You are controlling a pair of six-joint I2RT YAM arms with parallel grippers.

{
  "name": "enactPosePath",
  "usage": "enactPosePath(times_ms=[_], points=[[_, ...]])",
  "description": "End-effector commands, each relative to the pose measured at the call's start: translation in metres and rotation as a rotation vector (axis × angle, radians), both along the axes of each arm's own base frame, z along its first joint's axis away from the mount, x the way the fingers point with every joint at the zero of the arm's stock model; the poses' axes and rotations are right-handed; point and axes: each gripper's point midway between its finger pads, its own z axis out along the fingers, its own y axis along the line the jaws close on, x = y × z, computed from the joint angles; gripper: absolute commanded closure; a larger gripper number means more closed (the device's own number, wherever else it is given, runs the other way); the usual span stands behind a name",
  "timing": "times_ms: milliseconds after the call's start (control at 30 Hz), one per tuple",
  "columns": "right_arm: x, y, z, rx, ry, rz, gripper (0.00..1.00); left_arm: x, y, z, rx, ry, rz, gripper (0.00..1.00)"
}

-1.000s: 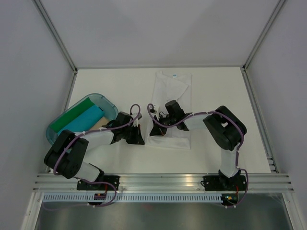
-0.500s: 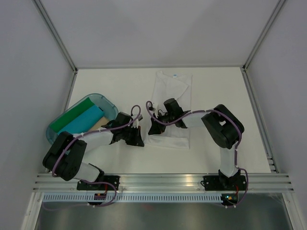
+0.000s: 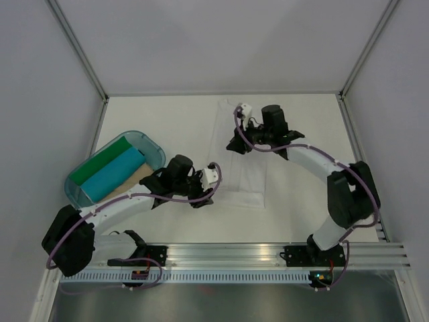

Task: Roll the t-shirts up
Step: Roll the tshirt

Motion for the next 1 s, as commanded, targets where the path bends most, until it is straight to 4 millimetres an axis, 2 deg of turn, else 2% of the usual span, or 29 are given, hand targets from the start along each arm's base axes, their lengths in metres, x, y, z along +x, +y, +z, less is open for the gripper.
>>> enactPosePath(times_ms=[0, 67, 100, 133, 167, 300, 400, 500, 600, 767, 967], points=[[-0.026, -0.061, 0.004, -0.192, -0.151, -0.036, 0.56, 0.012, 0.008, -0.030, 0.170, -0.273, -0.237, 0.44], [-0.039, -0.076, -0.004, -0.250, -0.187, -0.027, 0.56, 0.017, 0.009, -0.035, 0.192, -0.332, -0.274, 0.42], [-0.056, -0.085, -0.024, -0.282, -0.142, -0.015, 0.56, 0.022, 0.008, -0.036, 0.202, -0.375, -0.295, 0.40], [-0.067, -0.090, -0.022, -0.282, -0.158, -0.009, 0.56, 0.023, 0.011, -0.042, 0.220, -0.395, -0.303, 0.40], [-0.076, -0.092, -0.028, -0.289, -0.154, 0.007, 0.56, 0.028, 0.009, -0.040, 0.216, -0.428, -0.308, 0.40], [-0.112, -0.110, -0.056, -0.345, -0.184, 0.075, 0.52, 0.024, 0.012, -0.053, 0.243, -0.435, -0.359, 0.39], [-0.127, -0.110, -0.075, -0.427, -0.228, 0.167, 0.52, 0.018, 0.011, -0.059, 0.238, -0.428, -0.388, 0.39], [-0.135, -0.114, -0.095, -0.522, -0.231, 0.203, 0.52, 0.014, 0.008, -0.065, 0.238, -0.410, -0.414, 0.41], [-0.150, -0.108, -0.114, -0.578, -0.232, 0.264, 0.52, 0.018, 0.006, -0.072, 0.263, -0.387, -0.402, 0.43], [-0.147, -0.122, -0.132, -0.662, -0.243, 0.241, 0.52, 0.025, 0.007, -0.076, 0.293, -0.382, -0.390, 0.47], [-0.147, -0.122, -0.150, -0.716, -0.216, 0.257, 0.51, 0.011, 0.011, -0.082, 0.284, -0.329, -0.416, 0.52]])
